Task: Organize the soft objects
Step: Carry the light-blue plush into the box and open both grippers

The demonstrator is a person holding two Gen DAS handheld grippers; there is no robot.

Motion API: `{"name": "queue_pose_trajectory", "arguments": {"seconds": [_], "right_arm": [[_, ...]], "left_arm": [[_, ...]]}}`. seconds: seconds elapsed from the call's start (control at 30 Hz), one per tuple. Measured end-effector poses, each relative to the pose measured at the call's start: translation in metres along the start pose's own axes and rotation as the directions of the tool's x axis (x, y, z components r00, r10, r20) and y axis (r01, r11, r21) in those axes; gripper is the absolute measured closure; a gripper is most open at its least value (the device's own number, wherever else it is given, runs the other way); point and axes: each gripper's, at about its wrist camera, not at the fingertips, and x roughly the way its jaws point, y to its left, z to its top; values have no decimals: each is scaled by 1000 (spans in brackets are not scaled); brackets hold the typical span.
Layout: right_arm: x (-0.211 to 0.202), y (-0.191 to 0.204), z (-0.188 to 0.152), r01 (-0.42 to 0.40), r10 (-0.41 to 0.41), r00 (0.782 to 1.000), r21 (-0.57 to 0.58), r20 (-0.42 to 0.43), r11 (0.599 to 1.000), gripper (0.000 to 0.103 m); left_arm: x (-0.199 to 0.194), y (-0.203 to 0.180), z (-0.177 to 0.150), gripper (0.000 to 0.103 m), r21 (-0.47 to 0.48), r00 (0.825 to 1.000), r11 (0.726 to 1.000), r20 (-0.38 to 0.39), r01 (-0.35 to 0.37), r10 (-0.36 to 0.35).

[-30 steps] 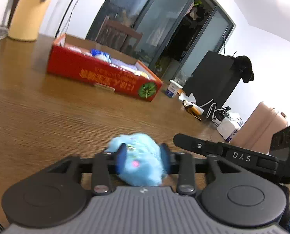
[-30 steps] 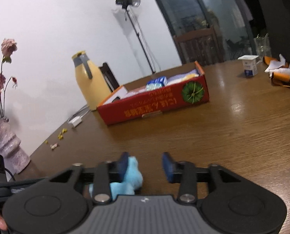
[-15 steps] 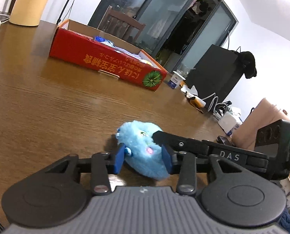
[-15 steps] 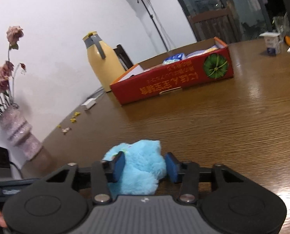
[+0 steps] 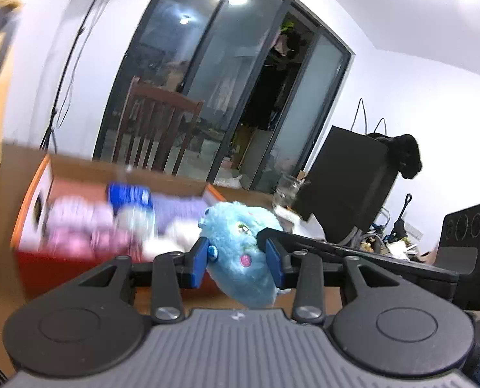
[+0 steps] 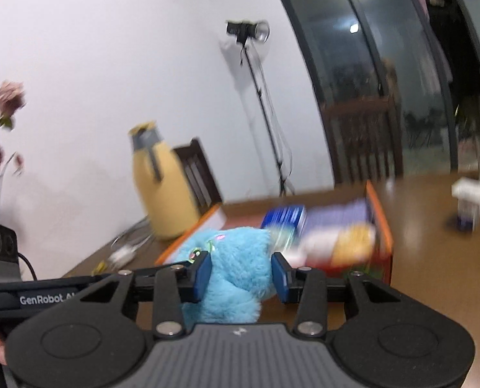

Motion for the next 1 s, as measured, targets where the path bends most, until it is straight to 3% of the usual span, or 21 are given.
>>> {"name": "queue_pose_trajectory", "arguments": {"seconds": [0.17, 0.33, 0.37, 0.43, 0.63, 0.8, 0.87, 0.93, 1.0], "right_arm": [[59, -31, 19, 45, -45, 999, -11, -9, 999, 72], [106, -63, -4, 115, -111, 989, 29, -94, 993, 72], [111, -64, -7, 118, -114, 985, 22, -128, 993, 72], [112, -62, -11, 124, -126, 985, -23, -118, 992, 72], [107, -53, -8, 115, -116, 989, -19, -92, 993, 71], [77, -39, 10, 116, -118, 992, -40, -50, 992, 70], [61, -30, 21, 111, -114, 992, -66, -44, 992, 65], [44, -18, 31, 111, -115, 993, -108, -30, 988, 52], [25, -3, 39, 111, -117, 993, -160, -25, 981, 48]], "left_arm": [[65, 21, 25, 73, 27, 999, 999, -47, 28, -26], [121, 54, 2, 72, -13, 981, 1000, -193, -16, 13], [126, 58, -3, 72, 1, 977, 999, -210, -32, 31], [129, 63, -6, 72, -11, 973, 999, -225, -45, 41], [116, 58, 1, 71, 31, 978, 996, -189, -82, 87], [76, 49, 15, 68, 50, 976, 988, -153, -150, 156], [55, 43, 25, 68, 64, 970, 979, -134, -195, 202], [32, 36, 33, 67, 76, 967, 971, -99, -226, 233], [6, 27, 38, 64, 94, 963, 961, -53, -260, 266]]}}
